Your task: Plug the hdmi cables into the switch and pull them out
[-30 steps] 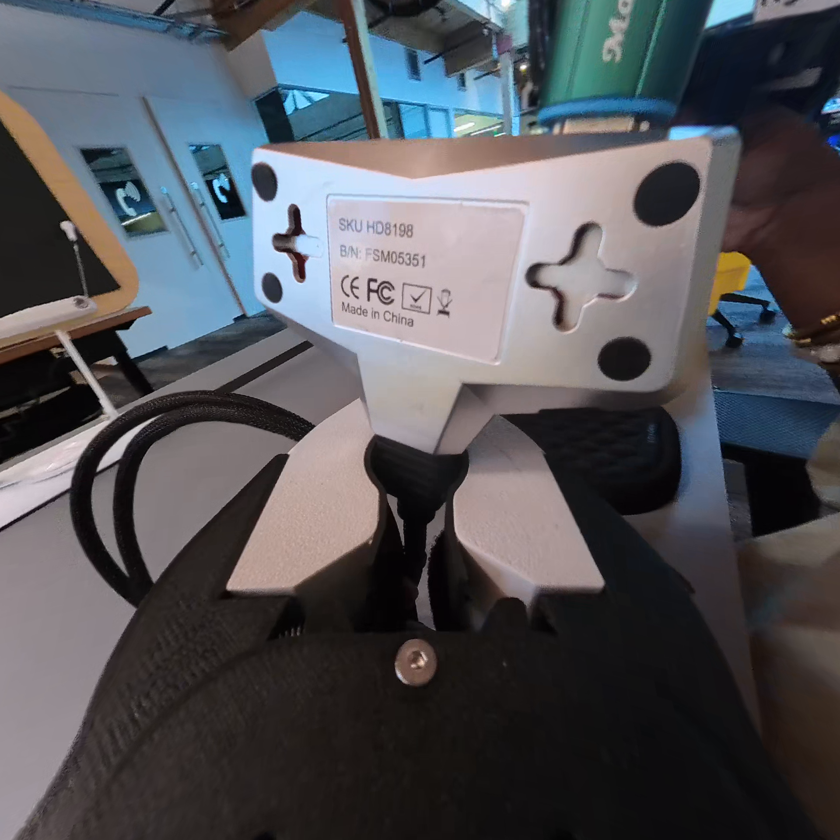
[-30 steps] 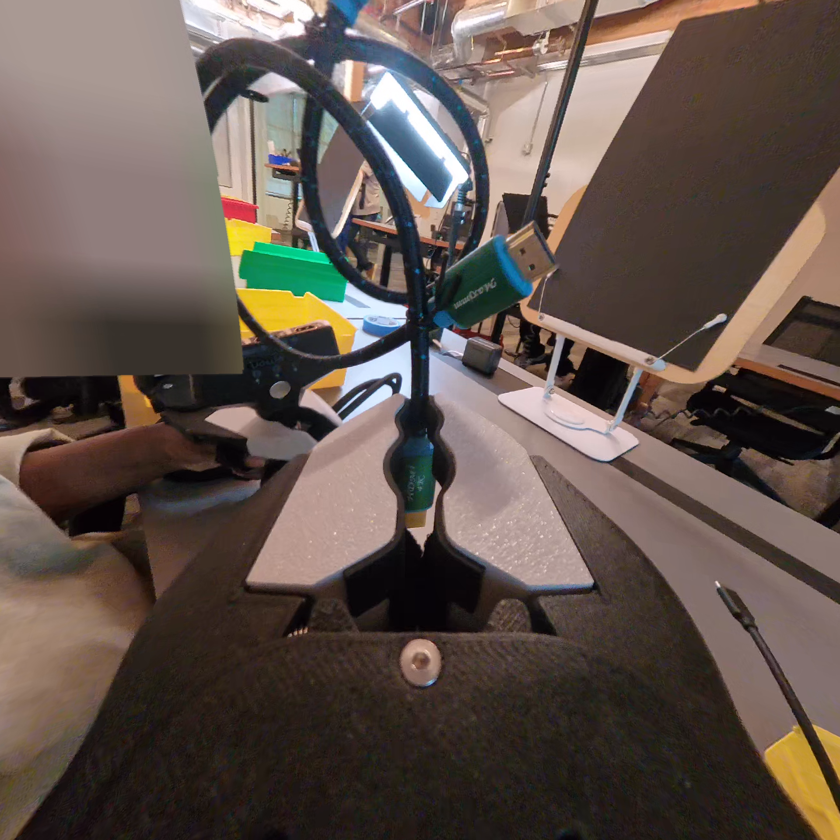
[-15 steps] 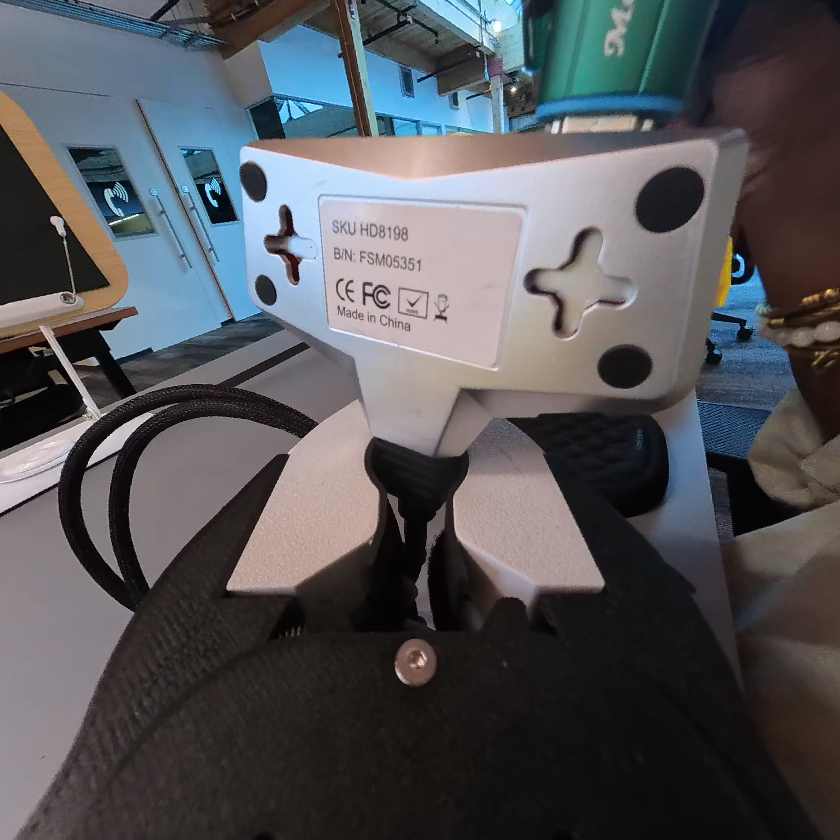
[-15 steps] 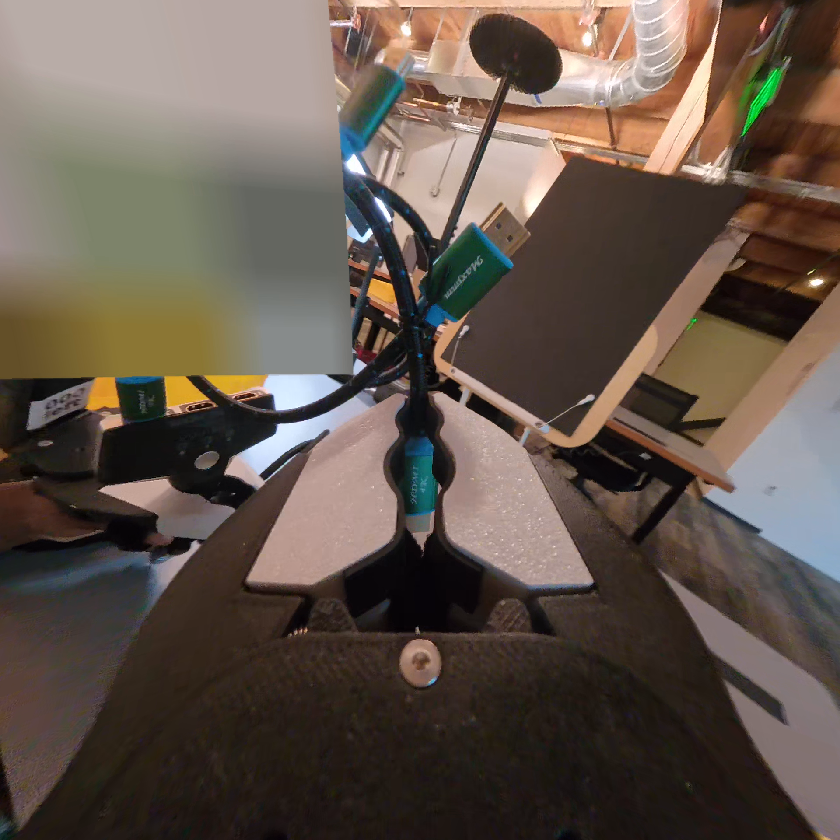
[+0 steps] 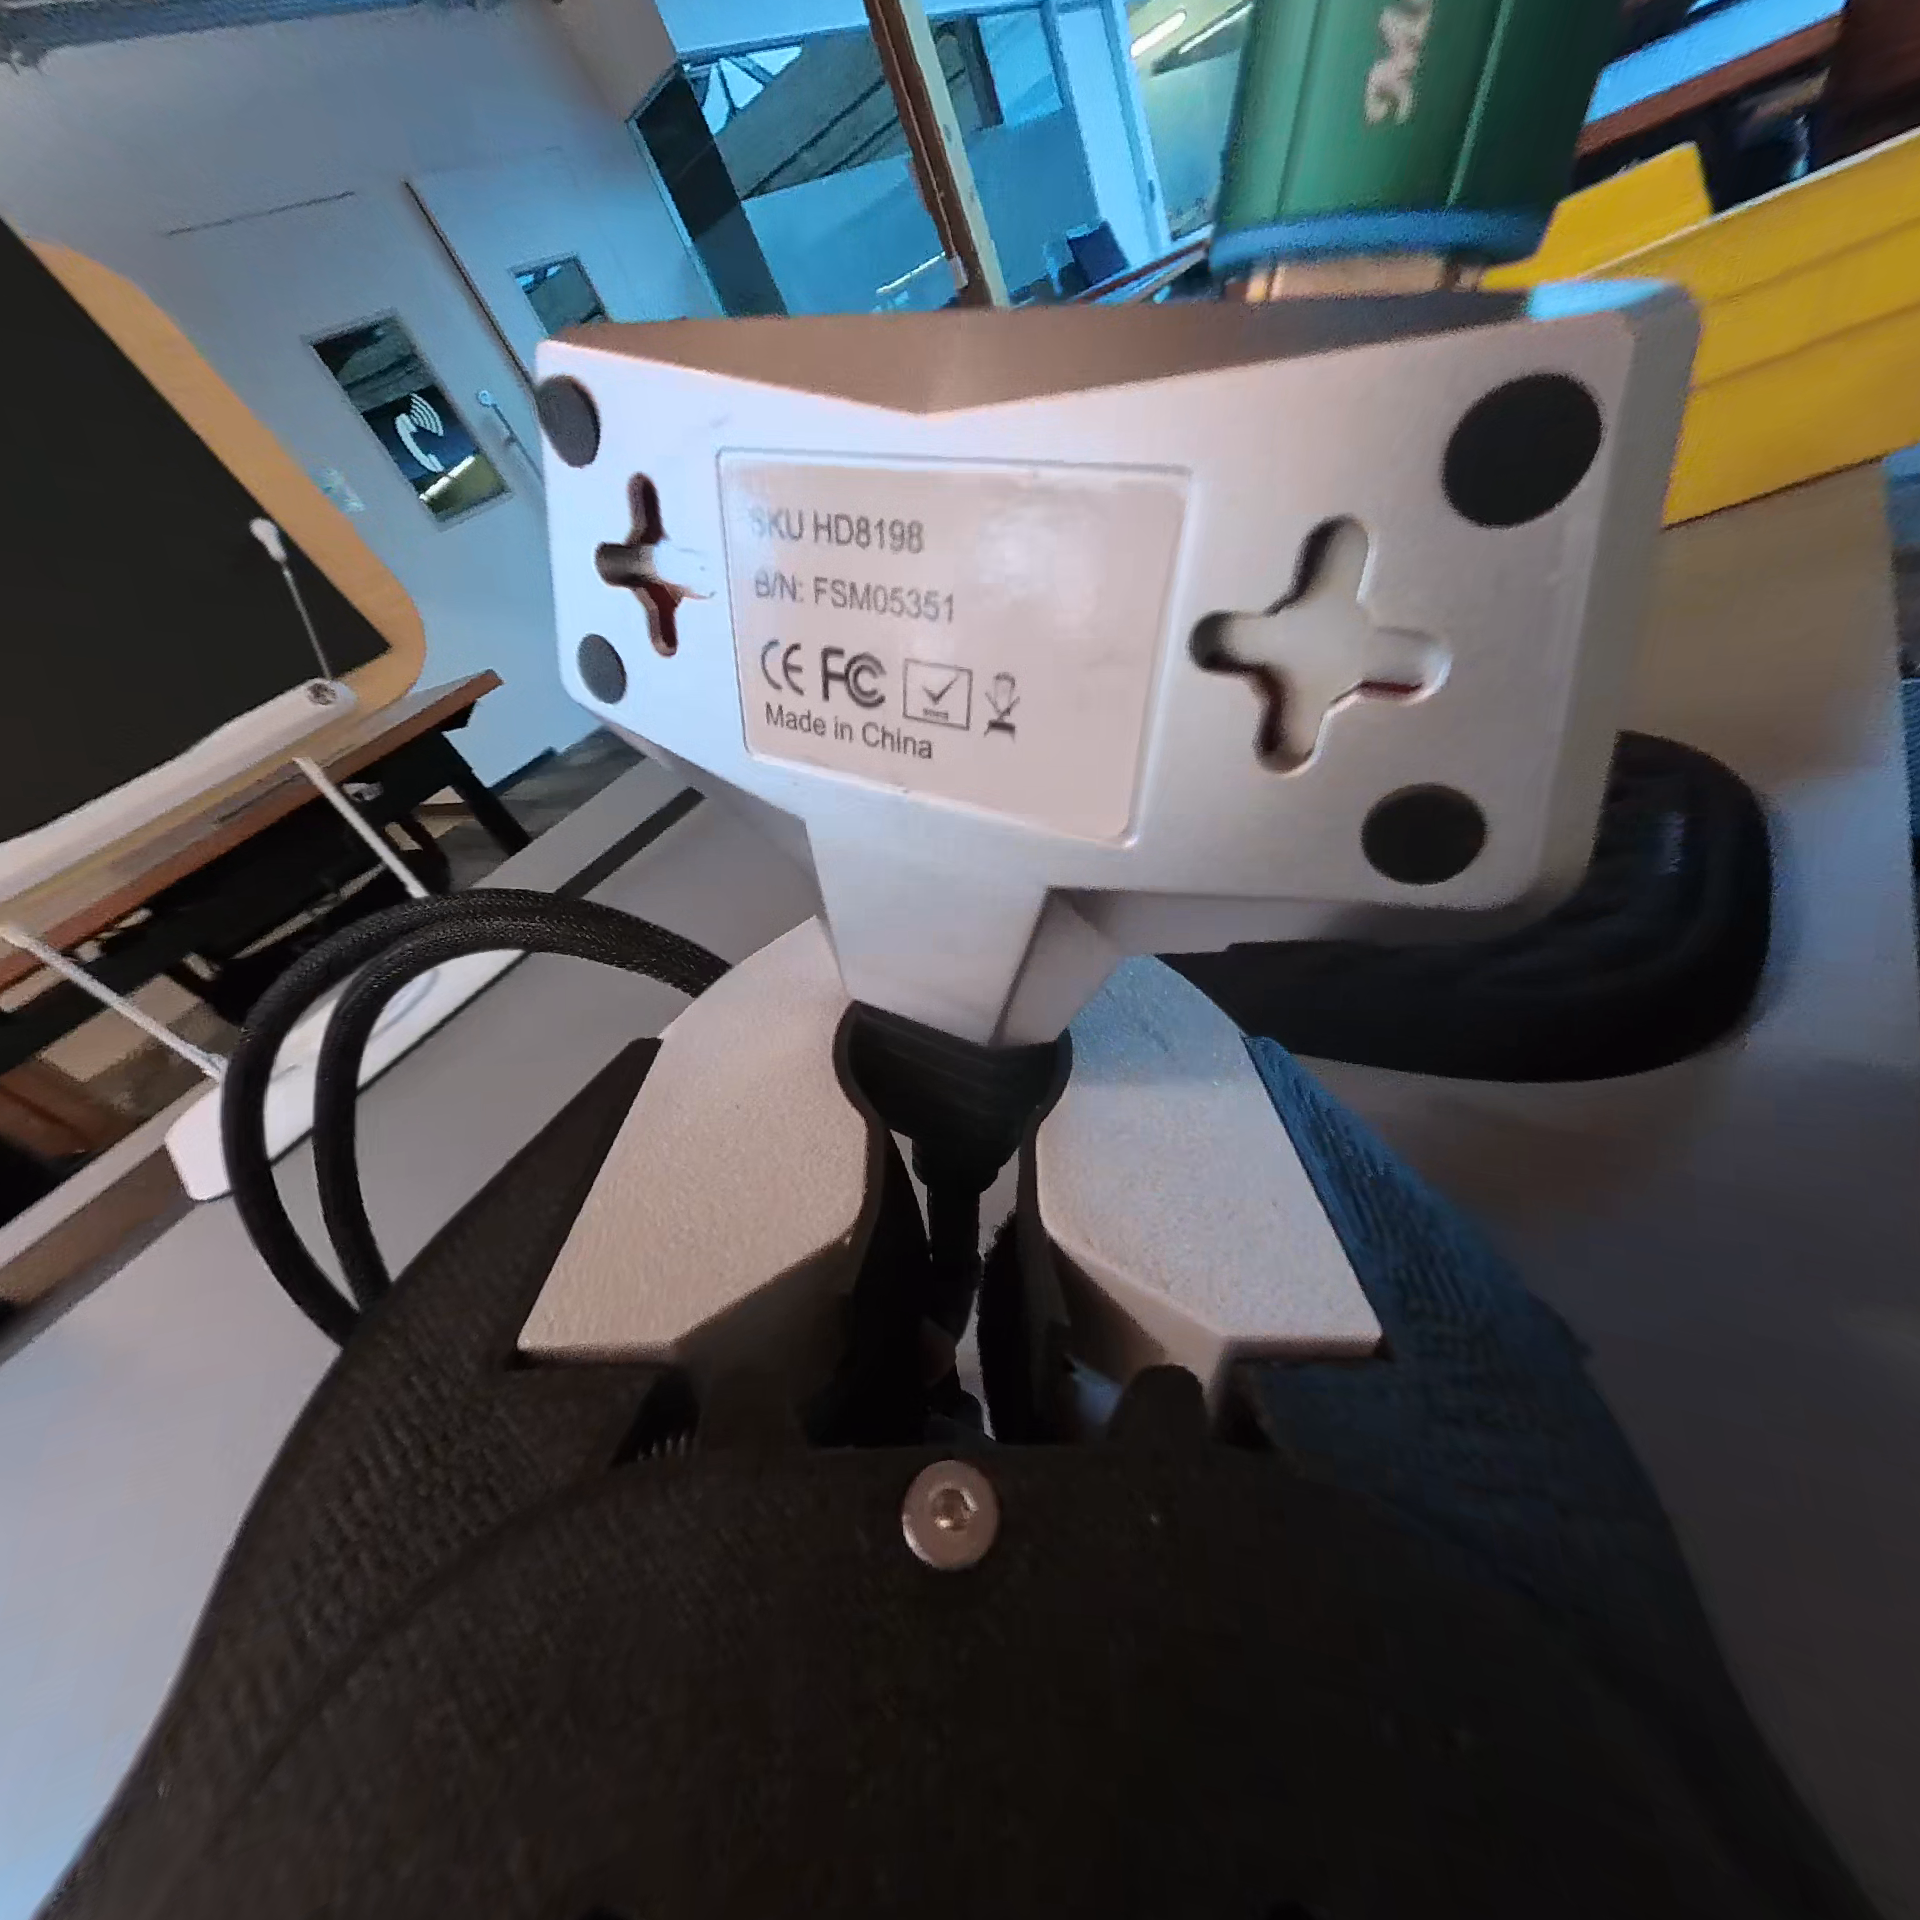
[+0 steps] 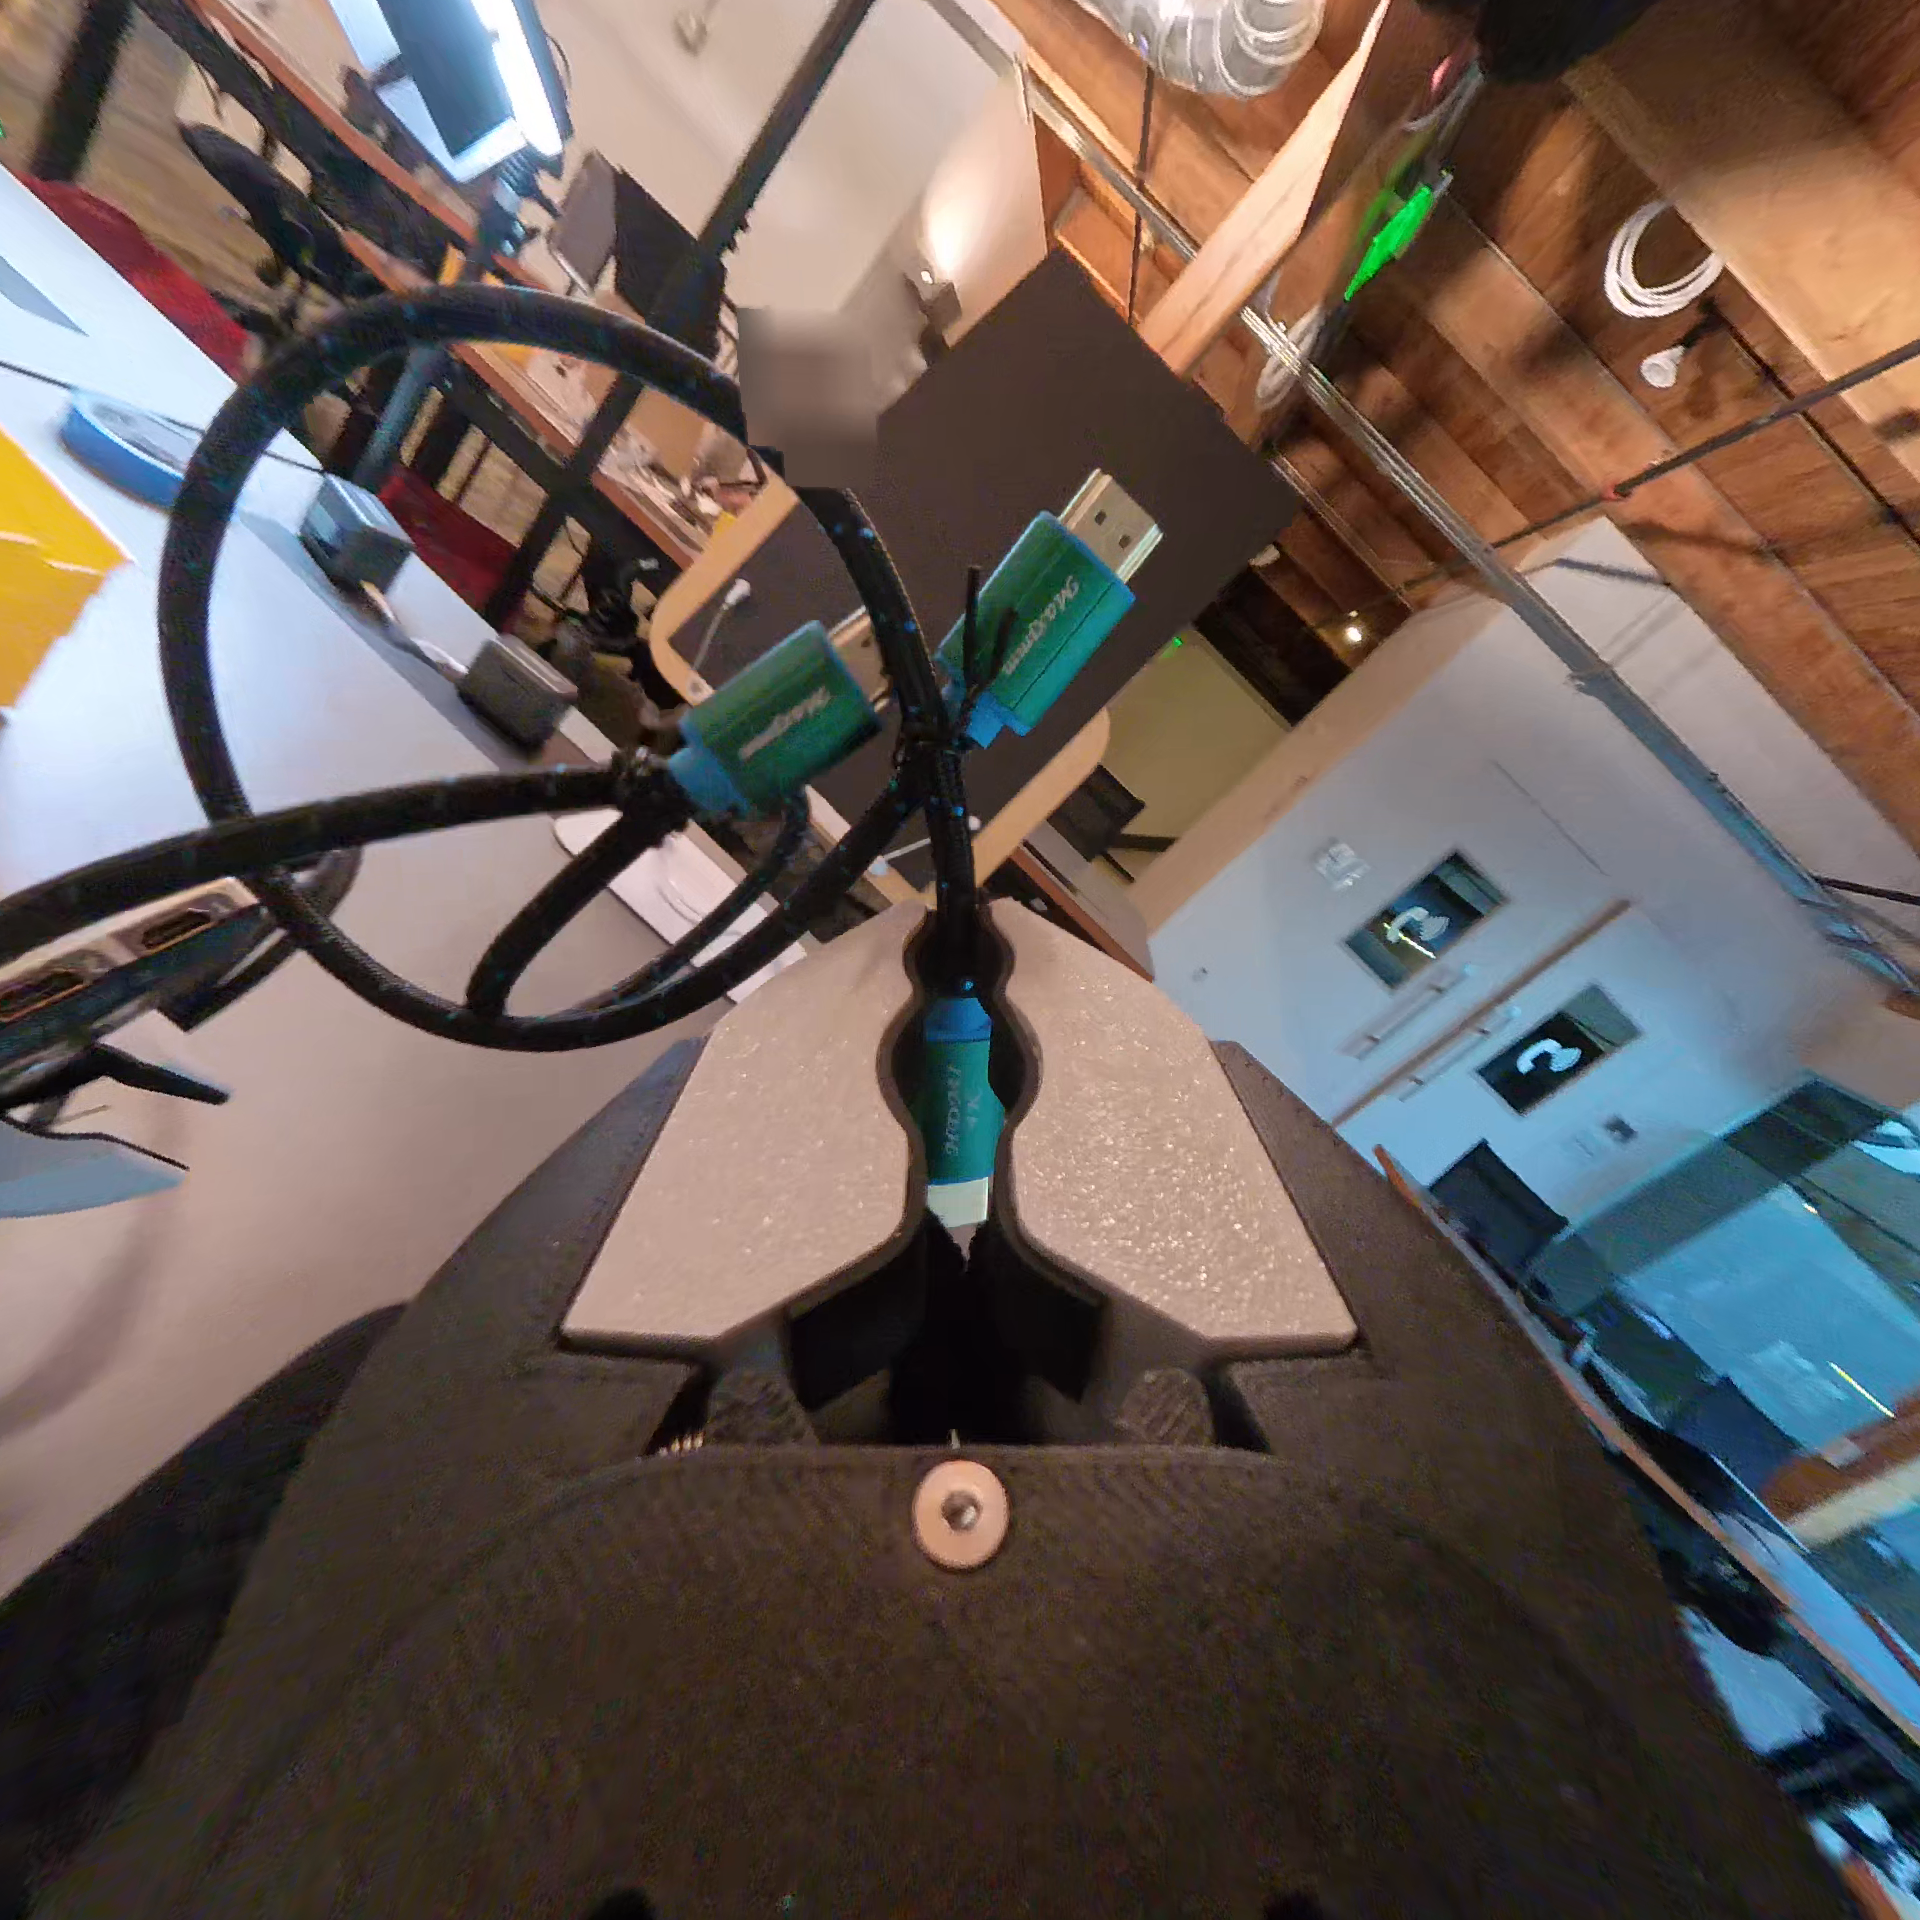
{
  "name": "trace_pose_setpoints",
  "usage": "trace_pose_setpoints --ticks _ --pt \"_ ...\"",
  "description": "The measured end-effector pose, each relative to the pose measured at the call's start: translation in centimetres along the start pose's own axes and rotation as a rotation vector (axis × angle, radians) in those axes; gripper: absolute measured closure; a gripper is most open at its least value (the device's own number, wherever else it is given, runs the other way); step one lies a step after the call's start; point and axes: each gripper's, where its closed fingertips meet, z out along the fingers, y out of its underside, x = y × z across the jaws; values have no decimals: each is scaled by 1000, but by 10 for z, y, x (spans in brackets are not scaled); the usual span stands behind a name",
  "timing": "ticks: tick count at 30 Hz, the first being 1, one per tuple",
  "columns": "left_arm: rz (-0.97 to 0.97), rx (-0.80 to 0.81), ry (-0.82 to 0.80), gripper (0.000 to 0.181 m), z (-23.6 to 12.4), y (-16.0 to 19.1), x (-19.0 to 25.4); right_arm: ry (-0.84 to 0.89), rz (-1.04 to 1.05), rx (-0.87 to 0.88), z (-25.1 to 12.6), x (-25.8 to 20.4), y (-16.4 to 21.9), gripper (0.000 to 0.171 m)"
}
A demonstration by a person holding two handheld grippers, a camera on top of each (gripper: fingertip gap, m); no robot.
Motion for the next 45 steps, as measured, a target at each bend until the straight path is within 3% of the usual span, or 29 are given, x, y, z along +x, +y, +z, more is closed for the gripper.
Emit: trace_pose_setpoints --ticks 4,9,15,18,21,26,30,33,38,42,45 --pt "111 11 -46 161 -2 -3 -2 -44 0 -118 0 5 17 164" --pt "249 93 -72 161 -8 -18 2 -244 82 -213 11 -17 52 165" --pt "17 242 -8 161 -18 -41 0 -325 198 -258 32 -40 98 165" --pt "-176 329 22 162 -31 -53 -16 -201 231 -284 30 -20 123 164" --pt "-308 380 56 162 -41 -54 -29 18 250 -289 4 31 138 164" --pt "-376 408 100 162 -46 -48 -34 517 148 -428 -96 139 175 164" --pt "-369 389 102 161 -44 -45 -33 679 68 -691 -167 170 223 164" --pt "-343 373 97 161 -42 -44 -30 596 -99 -838 -186 169 254 165" --pt "-337 366 108 161 -40 -43 -27 212 -435 -925 -171 146 308 164" --pt "-351 371 110 161 -40 -42 -28 148 -331 -830 -155 134 341 160" --pt "-349 365 110 161 -39 -41 -28 87 -132 -609 -131 113 333 152"
